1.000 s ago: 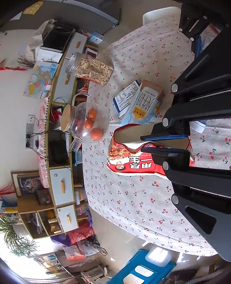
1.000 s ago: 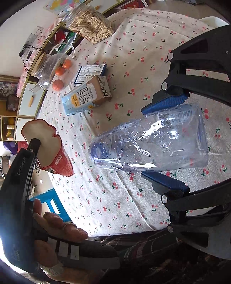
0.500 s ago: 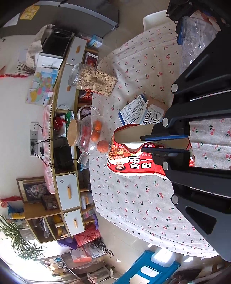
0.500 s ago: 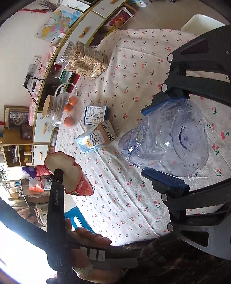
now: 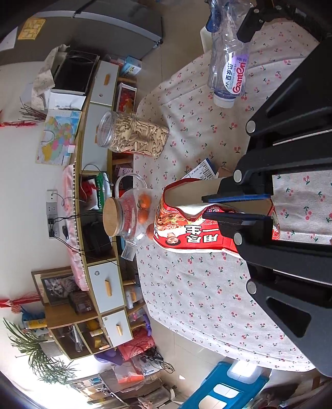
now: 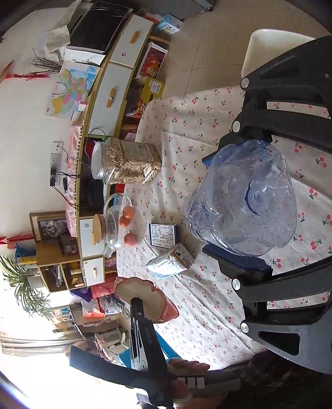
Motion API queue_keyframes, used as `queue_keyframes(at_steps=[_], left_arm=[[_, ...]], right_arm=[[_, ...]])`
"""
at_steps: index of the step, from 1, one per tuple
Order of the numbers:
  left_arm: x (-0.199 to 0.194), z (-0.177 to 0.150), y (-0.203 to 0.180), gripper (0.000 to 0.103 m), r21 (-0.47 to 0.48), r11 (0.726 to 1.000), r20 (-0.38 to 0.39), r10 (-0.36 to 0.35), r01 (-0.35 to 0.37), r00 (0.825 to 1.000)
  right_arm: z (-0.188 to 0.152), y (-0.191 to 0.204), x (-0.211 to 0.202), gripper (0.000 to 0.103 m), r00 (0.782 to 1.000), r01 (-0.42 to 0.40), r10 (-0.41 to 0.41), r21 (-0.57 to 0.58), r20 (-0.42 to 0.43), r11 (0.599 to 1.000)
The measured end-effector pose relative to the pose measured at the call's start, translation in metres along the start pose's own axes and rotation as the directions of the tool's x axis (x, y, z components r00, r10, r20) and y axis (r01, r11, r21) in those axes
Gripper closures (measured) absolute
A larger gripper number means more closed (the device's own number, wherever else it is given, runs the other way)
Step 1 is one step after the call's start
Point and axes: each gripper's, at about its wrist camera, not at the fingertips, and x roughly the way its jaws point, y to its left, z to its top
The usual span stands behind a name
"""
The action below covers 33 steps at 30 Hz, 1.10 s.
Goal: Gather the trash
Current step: 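Carry the water bottle to the bin and open the right gripper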
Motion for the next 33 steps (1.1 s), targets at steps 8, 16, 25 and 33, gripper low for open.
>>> queue_keyframes(at_steps=[8,16,25,33], left_arm=[[-0.003,0.005,-0.021,0.096,0.026,1.000,0.009,-0.008,0.008,1.000],[-0.009,0.011,-0.044,0.096,0.058,0.998,0.034,-0.031,0.029,0.999],[-0.007,0.010,-0.089,0.096,0.083,0.992,0.026,-0.093,0.091,0.995],[-0.006,0.017,-0.160,0.096,0.134,0.971,0.014,-0.200,0.196,0.980]], right_arm=[[-0.005,-0.060,-0.027,0.044,0.986,0.150,-0.158,0.135,0.049,0.979],[-0.022,-0.124,-0.049,0.044,0.941,0.318,-0.338,0.269,0.030,0.909],[-0.058,-0.199,-0.059,0.044,0.838,0.531,-0.529,0.429,-0.136,0.731],[-0.087,-0.237,-0.084,0.022,0.749,0.633,-0.626,0.514,-0.219,0.578]])
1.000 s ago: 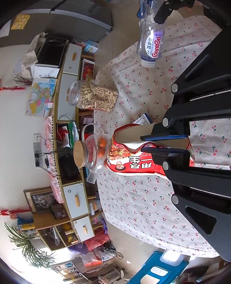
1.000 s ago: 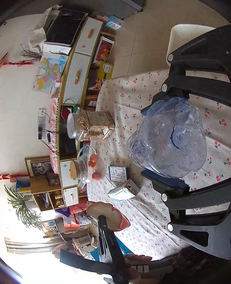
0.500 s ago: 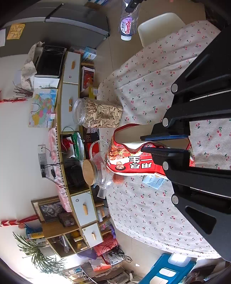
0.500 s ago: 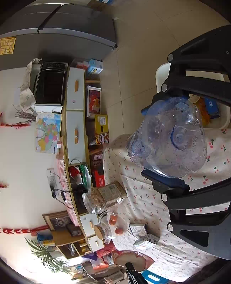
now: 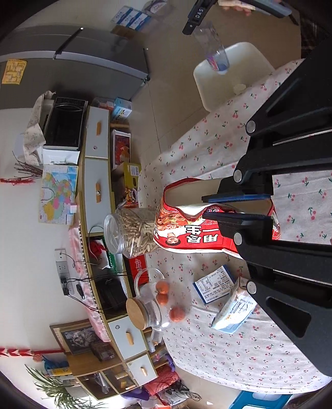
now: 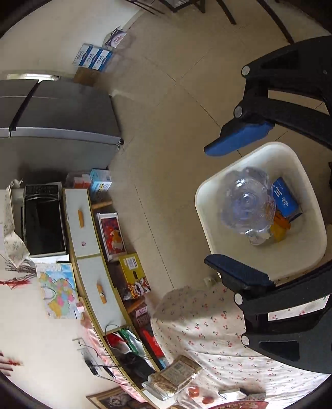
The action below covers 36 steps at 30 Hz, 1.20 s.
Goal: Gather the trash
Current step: 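Carry the water bottle to the bin and open the right gripper, then carry the red snack bag to the bin and open the left gripper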
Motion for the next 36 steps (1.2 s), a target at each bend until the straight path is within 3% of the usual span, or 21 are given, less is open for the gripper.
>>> queue_keyframes(at_steps=[7,13,20,26,32,34,36], left_arm=[[0.015,0.018,-0.076,0.096,0.060,0.989,-0.002,-0.138,0.138,0.990],[0.027,0.027,-0.145,0.096,0.104,0.963,-0.028,-0.248,0.249,0.968],[0.038,0.029,-0.211,0.096,0.132,0.908,-0.082,-0.389,0.397,0.918],[0.054,0.028,-0.251,0.096,0.139,0.865,-0.153,-0.462,0.482,0.873],[0.081,0.029,-0.277,0.094,0.094,0.840,-0.242,-0.501,0.534,0.831],[0.088,0.030,-0.278,0.087,0.063,0.842,-0.261,-0.505,0.536,0.823],[0.090,0.030,-0.275,0.087,0.052,0.848,-0.262,-0.499,0.528,0.826]], right_arm=[[-0.002,-0.035,-0.003,0.014,0.995,0.089,-0.090,0.056,0.029,0.995],[-0.004,-0.070,-0.007,0.012,0.981,0.183,-0.189,0.120,0.040,0.976],[-0.007,-0.095,-0.008,0.012,0.970,0.235,-0.242,0.174,0.024,0.956],[-0.008,-0.098,-0.014,0.012,0.960,0.266,-0.277,0.173,0.044,0.948],[-0.008,-0.102,-0.013,0.011,0.956,0.279,-0.291,0.186,0.037,0.942],[-0.009,-0.101,-0.014,0.011,0.954,0.285,-0.297,0.188,0.036,0.940],[-0.008,-0.101,-0.014,0.011,0.954,0.287,-0.298,0.190,0.036,0.939]])
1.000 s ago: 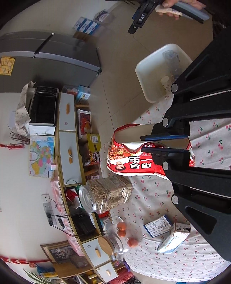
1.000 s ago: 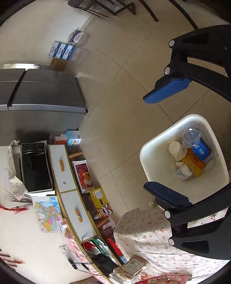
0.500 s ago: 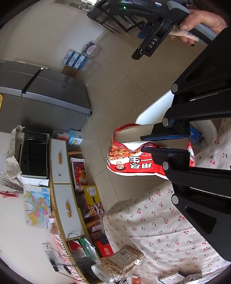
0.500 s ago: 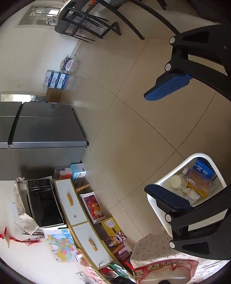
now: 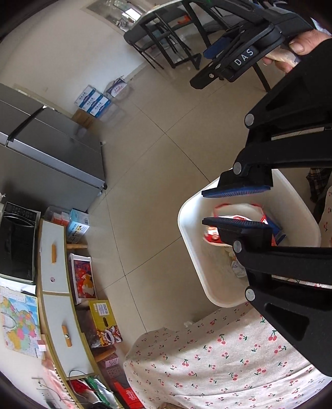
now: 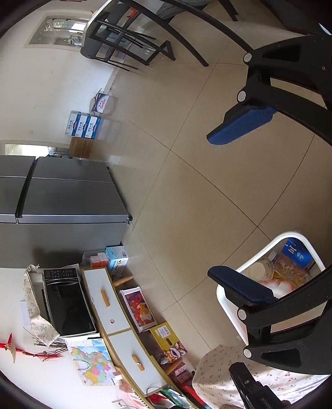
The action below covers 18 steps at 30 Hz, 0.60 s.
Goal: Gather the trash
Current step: 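Carry the red snack bag to the bin and open the left gripper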
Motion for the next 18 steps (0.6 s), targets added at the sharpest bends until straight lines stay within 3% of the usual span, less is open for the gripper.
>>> queue_keyframes(at_steps=[3,7,9,11,18], left_arm=[[-0.006,-0.005,0.004,0.084,0.015,0.998,0.011,0.056,-0.056,0.998],[-0.018,-0.014,0.012,0.064,0.019,0.987,0.039,0.157,-0.158,0.987],[-0.024,-0.018,0.018,0.063,0.020,0.980,0.049,0.195,-0.196,0.980],[-0.031,-0.021,0.023,0.063,0.022,0.972,0.060,0.234,-0.236,0.970],[-0.059,-0.036,0.057,0.044,0.002,0.930,0.095,0.365,-0.367,0.926]], right_arm=[[-0.001,0.003,-0.001,0.011,1.000,-0.006,0.006,-0.015,-0.001,1.000],[-0.003,0.019,-0.008,0.011,1.000,-0.013,0.015,-0.071,0.018,0.997],[-0.004,0.029,-0.013,0.008,0.999,-0.021,0.024,-0.099,0.030,0.995],[-0.006,0.040,-0.018,0.007,0.999,-0.036,0.040,-0.130,0.035,0.991],[-0.014,0.085,-0.034,0.007,0.994,-0.092,0.102,-0.213,0.035,0.973]])
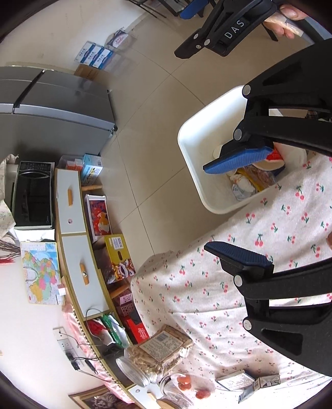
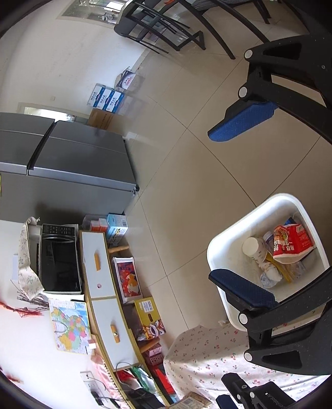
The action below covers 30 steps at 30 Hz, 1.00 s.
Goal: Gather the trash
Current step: 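Carry the red snack bag to the bin and open the left gripper, then grasp the white-and-blue milk carton with the left gripper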
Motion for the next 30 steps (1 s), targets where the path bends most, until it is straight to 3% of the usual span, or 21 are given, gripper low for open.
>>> queue_keyframes(at_steps=[4,19,25,30], left_arm=[[-0.005,-0.012,0.033,0.037,-0.040,0.997,0.003,0.065,-0.065,0.998],[-0.019,-0.058,0.160,0.035,-0.189,0.955,-0.061,0.223,-0.231,0.973],[-0.025,-0.078,0.212,0.035,-0.242,0.916,-0.104,0.303,-0.319,0.947],[-0.029,-0.096,0.254,0.035,-0.296,0.861,-0.144,0.388,-0.414,0.910]], right_arm=[[-0.002,0.032,-0.006,0.007,1.000,-0.031,0.032,-0.064,0.001,0.997],[-0.012,0.161,-0.037,0.007,0.980,-0.198,0.198,-0.234,-0.023,0.952],[-0.020,0.206,-0.052,0.007,0.966,-0.254,0.256,-0.294,-0.033,0.922],[-0.031,0.234,-0.062,0.007,0.956,-0.285,0.289,-0.342,-0.040,0.895]])
